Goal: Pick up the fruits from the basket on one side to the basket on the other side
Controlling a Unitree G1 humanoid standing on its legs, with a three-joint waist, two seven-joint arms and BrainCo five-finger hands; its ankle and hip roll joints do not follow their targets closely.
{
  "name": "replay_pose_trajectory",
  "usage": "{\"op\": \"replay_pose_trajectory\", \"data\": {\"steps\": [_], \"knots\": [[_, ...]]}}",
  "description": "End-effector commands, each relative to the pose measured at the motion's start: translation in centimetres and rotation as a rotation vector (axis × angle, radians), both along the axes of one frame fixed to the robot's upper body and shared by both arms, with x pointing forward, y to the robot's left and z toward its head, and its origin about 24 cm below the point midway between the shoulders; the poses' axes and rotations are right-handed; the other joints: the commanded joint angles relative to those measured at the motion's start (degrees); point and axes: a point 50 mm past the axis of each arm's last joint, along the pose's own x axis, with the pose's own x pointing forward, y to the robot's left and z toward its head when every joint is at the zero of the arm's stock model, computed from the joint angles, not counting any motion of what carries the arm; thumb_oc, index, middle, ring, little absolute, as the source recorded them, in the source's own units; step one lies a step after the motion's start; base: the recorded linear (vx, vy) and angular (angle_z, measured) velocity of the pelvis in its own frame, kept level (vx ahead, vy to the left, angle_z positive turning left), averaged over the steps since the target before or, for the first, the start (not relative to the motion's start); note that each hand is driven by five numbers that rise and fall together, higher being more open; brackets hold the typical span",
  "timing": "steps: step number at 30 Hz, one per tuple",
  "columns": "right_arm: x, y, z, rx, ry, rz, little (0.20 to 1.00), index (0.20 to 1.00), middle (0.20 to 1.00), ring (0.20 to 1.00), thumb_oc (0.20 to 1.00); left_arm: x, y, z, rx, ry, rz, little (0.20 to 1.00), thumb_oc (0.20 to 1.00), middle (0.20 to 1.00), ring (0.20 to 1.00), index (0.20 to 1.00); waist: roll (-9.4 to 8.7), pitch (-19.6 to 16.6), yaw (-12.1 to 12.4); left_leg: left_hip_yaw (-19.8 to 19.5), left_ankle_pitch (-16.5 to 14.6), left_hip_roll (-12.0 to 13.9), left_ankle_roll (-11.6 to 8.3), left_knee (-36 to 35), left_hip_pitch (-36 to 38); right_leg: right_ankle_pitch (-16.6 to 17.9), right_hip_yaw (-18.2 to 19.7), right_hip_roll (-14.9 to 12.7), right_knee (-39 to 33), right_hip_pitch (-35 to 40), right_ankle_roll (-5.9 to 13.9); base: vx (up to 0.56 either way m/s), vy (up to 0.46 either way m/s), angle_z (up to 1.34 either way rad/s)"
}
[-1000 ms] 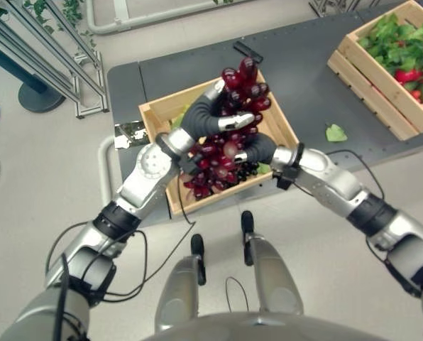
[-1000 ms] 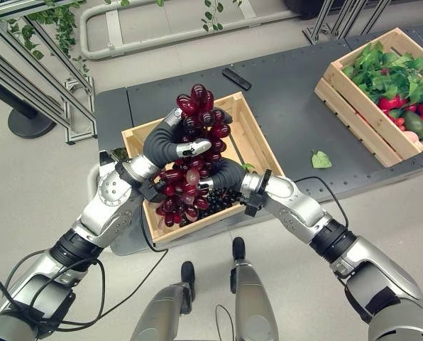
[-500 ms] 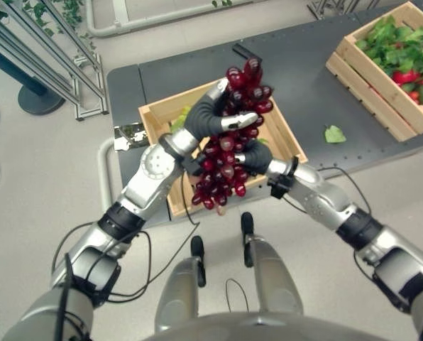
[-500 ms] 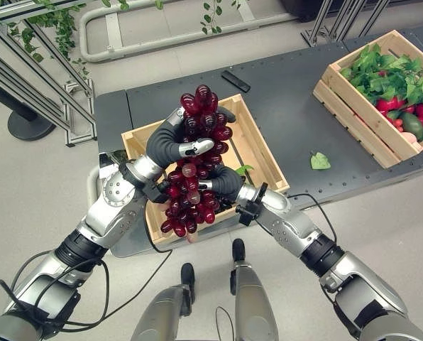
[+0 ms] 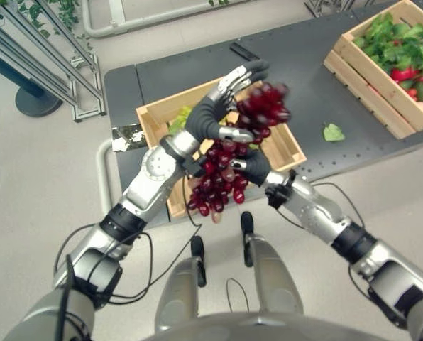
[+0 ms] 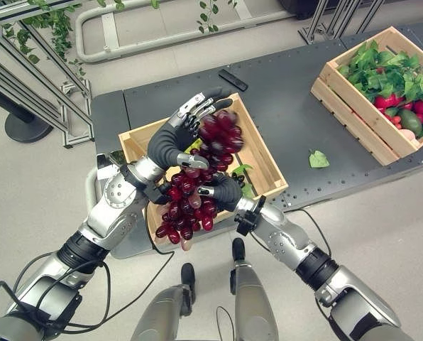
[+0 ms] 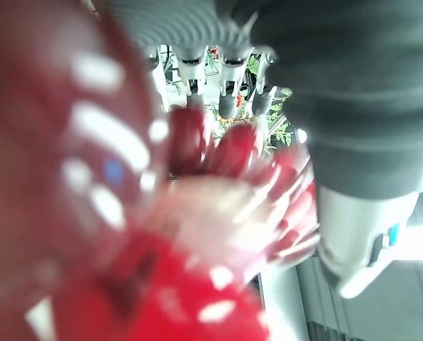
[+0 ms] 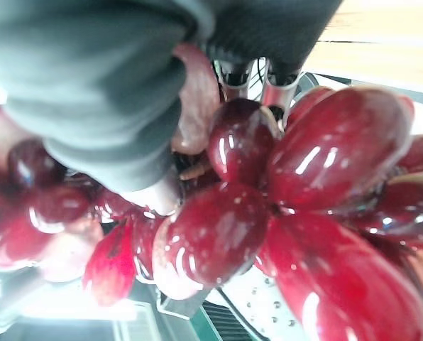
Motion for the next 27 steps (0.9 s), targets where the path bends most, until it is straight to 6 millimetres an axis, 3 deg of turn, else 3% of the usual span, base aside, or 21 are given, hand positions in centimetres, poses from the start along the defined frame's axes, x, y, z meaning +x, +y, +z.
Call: {"op": "replay_pose_trajectory", "data": {"steps": [1, 9, 17, 24, 26, 27], "knots": [[-1.2, 1.8, 3.8, 0.223, -0.121, 0.072, 0.2, 0.2, 0.2, 0.2, 0.2, -0.9, 1.2, 2.3, -0.142, -0.094, 0.002, 1.0, 1.0, 1.0, 1.0, 1.0, 0.43, -1.86, 0.18, -0.33, 4.49, -1.27, 3.06, -3.85, -1.32, -1.99, -1.37, 1.49, 1.19, 1.82, 1.78, 0.02, 0.004, -0.04], [-1.1, 0.2, 4.6, 0.429, -0.115, -0.069, 0.2, 0.2, 0.2, 0.2, 0.2, -0.8, 3.9, 0.1, -0.092, -0.019, 0.099, 1.0, 1.0, 1.0, 1.0, 1.0, 1.24, -3.06, 0.28, -0.31, 4.06, -1.3, 3.03, -3.86, 0.16, -2.4, -1.46, 1.37, 1.26, 3.39, 1.84, 0.0, -0.001, 0.0], [-1.6, -0.2, 4.5, 0.473, -0.11, -0.082, 0.2, 0.2, 0.2, 0.2, 0.2, -1.4, 5.7, -1.2, -0.146, 0.023, 0.163, 1.0, 1.0, 1.0, 1.0, 1.0, 2.16, -3.87, 0.51, -0.41, 3.84, -1.43, 2.9, -3.94, 1.8, -2.73, -1.7, 1.22, 1.12, 5.11, 1.87, 0.0, 0.0, 0.0], [-1.6, -3.6, 4.3, 0.465, -0.143, -0.212, 0.2, 0.2, 0.2, 0.2, 0.2, -2.4, 8.6, -3.9, -0.214, 0.105, 0.306, 1.0, 1.0, 1.0, 1.0, 1.0, 2.45, -4.72, 0.44, -0.44, 3.65, -1.49, 2.87, -4.2, 2.29, -2.72, -1.76, 1.19, 0.71, 5.58, 2.01, 0.0, 0.0, 0.0], [-1.7, -6.2, 4.3, 0.455, -0.177, -0.307, 0.2, 0.2, 0.2, 0.2, 0.2, -2.9, 10.2, -6.1, -0.201, 0.171, 0.406, 1.0, 1.0, 1.0, 1.0, 1.0, 2.23, -5.13, 0.33, -0.33, 3.29, -1.38, 2.95, -3.99, 2.33, -2.8, -1.6, 1.27, 0.72, 5.58, 2.11, 0.0, 0.0, 0.0], [-1.7, -6.2, 4.3, 0.455, -0.177, -0.307, 0.2, 0.2, 0.2, 0.2, 0.2, -2.9, 10.2, -6.1, -0.201, 0.172, 0.406, 1.0, 1.0, 1.0, 1.0, 1.0, 2.23, -5.16, 0.32, -0.34, 3.32, -1.38, 2.95, -4.02, 2.3, -2.78, -1.6, 1.26, 0.7, 5.55, 2.11, 0.0, 0.0, 0.0]]}}
